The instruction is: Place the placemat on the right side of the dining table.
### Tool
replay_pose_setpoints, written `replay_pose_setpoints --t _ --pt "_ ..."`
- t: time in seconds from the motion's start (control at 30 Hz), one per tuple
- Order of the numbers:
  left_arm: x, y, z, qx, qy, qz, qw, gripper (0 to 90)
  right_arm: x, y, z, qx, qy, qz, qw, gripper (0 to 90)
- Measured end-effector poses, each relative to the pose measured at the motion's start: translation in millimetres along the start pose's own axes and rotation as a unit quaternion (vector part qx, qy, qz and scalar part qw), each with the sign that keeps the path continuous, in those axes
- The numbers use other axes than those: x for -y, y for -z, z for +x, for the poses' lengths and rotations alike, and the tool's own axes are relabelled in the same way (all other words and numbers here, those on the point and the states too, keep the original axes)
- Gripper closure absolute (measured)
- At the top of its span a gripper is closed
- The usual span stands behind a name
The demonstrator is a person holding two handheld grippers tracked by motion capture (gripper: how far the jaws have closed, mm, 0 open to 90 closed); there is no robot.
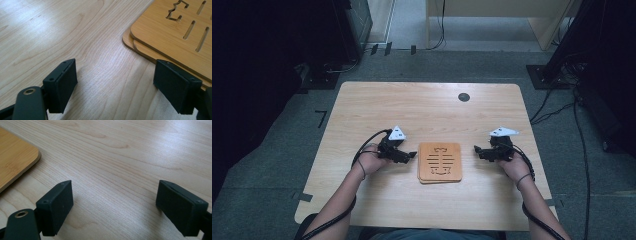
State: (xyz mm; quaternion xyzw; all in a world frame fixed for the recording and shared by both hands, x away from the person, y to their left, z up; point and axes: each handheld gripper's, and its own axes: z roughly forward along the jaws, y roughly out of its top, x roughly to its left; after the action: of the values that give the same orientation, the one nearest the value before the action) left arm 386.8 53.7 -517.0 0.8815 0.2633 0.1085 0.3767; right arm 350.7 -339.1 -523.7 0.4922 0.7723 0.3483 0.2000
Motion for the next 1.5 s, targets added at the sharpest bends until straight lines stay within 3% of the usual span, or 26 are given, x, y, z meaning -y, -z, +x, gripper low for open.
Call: replay_pose_setpoints --t 0.43,1.17,1.33,1.5 --pt "0.7 -1.5 -1.7 -0.007 0.008 -0.008 0.9999 17.2 -3.9 -5.7 4.1 0.015 -0.010 0.011 0.9998 4.0" --pt "-0.3 -2.6 -2.4 -0.017 0.015 -0.008 0.9997 17.1 -6.8 -6.8 6.4 0.022 -0.018 0.020 0.9994 3.6" --pt "-1.7 -2.3 -2.5 -0.016 0.018 -0.002 0.9997 16.8 -9.8 -4.4 7.9 0.018 -0.015 0.040 0.9989 5.6" --pt "-4.9 -0.2 0.4 -0.019 0.040 0.012 0.9989 16.9 -14.7 -2.3 9.6 0.006 -0.021 0.064 0.9977 5.9"
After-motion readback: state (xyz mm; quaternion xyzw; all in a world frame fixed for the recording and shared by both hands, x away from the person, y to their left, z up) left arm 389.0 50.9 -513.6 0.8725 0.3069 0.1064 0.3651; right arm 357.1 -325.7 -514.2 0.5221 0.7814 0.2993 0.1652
